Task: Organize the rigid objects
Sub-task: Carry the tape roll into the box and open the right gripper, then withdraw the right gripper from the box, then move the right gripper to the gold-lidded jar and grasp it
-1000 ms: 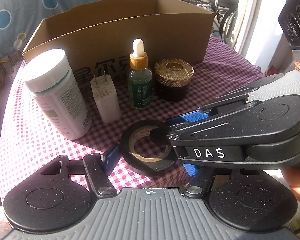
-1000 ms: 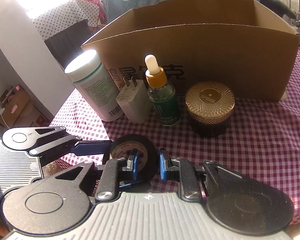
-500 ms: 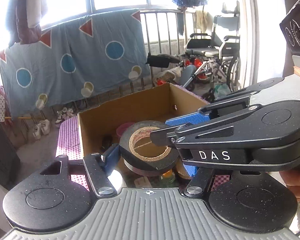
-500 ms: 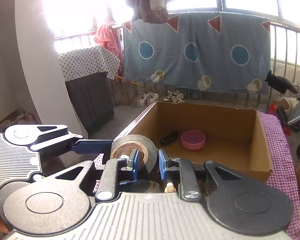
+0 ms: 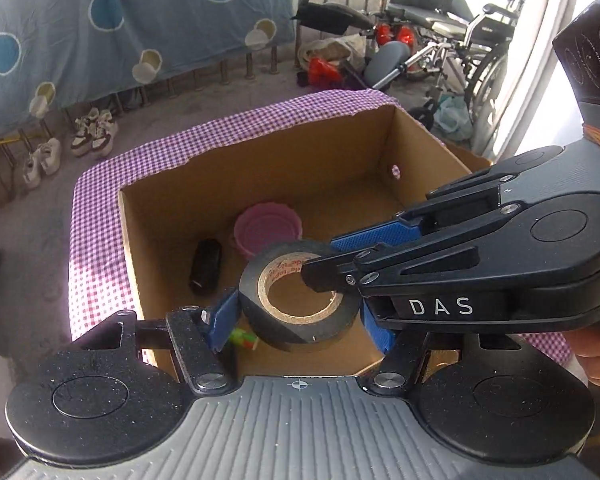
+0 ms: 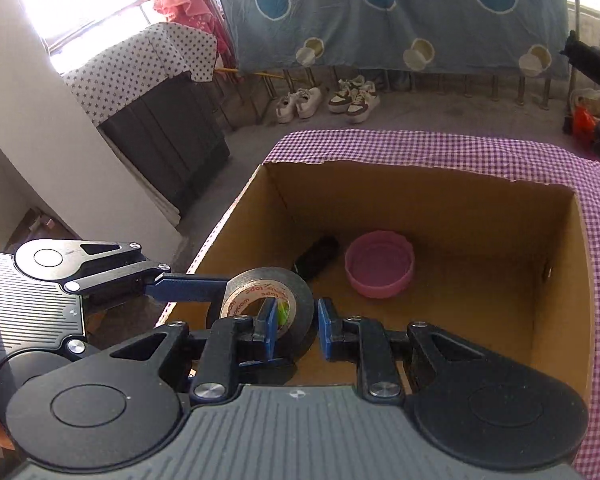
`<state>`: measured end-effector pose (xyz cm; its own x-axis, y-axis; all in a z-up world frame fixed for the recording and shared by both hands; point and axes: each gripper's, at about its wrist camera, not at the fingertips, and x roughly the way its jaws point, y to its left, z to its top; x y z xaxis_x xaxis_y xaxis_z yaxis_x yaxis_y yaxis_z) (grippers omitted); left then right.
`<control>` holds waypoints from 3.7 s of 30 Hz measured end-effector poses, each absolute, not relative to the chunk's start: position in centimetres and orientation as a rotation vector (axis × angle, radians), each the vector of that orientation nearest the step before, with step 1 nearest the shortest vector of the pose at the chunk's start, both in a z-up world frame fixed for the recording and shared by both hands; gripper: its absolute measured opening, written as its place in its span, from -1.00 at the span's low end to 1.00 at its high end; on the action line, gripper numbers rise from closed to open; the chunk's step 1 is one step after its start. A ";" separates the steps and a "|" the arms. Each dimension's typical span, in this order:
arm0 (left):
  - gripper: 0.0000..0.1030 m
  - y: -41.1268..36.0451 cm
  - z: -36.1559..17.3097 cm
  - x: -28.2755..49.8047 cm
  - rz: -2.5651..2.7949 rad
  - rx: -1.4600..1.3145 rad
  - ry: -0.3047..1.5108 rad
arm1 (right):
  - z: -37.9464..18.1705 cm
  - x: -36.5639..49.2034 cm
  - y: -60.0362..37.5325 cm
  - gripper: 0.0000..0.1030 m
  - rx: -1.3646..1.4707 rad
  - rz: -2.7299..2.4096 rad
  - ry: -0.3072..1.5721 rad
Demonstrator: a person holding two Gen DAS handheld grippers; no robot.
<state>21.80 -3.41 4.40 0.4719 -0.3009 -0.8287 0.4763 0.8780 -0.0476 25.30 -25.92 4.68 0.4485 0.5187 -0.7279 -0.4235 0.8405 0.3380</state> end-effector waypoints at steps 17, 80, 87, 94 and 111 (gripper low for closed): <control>0.29 -4.6 -2.1 28.8 -0.405 0.275 1.250 | -5.2 34.8 -25.4 -0.51 0.241 0.535 1.280; 0.99 -5.3 -2.3 4.9 -0.595 0.083 0.729 | -0.6 3.4 -36.5 1.00 0.269 0.255 0.525; 0.84 -7.5 -4.5 4.9 -0.560 0.168 0.692 | -3.2 6.8 -37.7 0.55 0.425 0.349 0.617; 0.40 -8.4 -5.3 6.3 -0.558 0.166 0.732 | -5.9 10.0 -36.9 0.09 0.516 0.433 0.734; 0.31 -9.8 -5.0 6.6 -0.625 0.133 0.753 | -6.4 9.7 -38.2 -0.23 0.518 0.420 0.805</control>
